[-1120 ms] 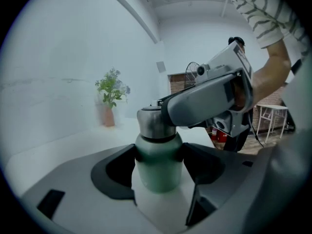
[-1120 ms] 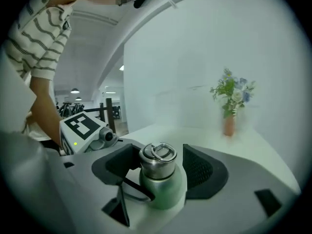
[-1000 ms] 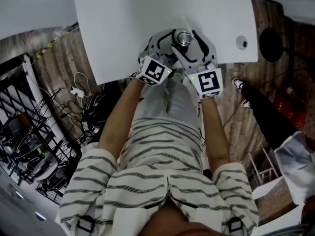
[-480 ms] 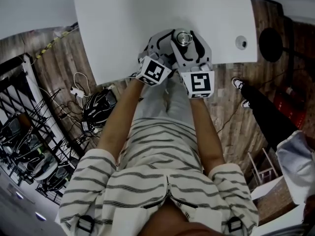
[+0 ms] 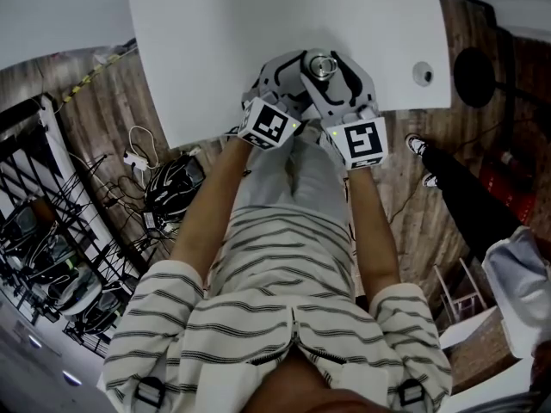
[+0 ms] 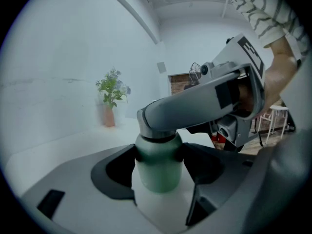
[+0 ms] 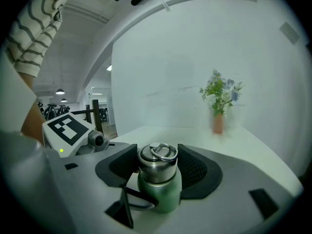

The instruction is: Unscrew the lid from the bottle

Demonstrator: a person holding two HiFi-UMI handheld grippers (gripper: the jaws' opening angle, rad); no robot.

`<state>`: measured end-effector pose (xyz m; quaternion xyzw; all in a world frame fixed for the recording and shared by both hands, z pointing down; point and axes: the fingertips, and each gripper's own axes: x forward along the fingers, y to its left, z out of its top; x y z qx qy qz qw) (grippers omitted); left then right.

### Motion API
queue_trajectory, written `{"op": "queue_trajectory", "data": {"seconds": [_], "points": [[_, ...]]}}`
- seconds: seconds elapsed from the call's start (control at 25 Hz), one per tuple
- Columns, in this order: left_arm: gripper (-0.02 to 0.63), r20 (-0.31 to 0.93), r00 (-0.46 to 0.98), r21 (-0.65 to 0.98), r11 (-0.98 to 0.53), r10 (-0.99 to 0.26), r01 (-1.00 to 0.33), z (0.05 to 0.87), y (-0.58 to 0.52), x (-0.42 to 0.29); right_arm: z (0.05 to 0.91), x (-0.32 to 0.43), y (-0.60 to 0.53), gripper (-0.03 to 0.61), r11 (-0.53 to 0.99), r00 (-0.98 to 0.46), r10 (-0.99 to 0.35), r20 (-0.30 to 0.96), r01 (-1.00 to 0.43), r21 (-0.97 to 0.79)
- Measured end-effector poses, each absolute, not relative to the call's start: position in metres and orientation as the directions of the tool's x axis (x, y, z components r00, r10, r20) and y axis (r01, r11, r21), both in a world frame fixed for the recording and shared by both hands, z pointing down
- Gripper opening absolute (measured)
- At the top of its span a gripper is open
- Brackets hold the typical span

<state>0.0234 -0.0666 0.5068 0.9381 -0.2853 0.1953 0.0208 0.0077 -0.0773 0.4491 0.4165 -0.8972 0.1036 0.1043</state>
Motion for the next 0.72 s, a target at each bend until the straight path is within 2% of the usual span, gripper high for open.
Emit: {"op": "queue_trajectory", "data": {"seconds": [0.4,0.72], "points": [[0.308,0.374,0.768,-0.076,-0.842,-0.521,-0.534,0.506,-0.070,0.026,0.449,0.004,-0.074,0.266,0.850,-0.823,-0.495,0.278,-0.525,-0.041],[0.308,0.374,0.773,-0.079,-0.849,-0.512,-0.523,0.504,-0.069,0.023,0.448,-0.003,-0.067,0.267,0.973,-0.937,-0.187,0.295,-0.218,-0.076]]}}
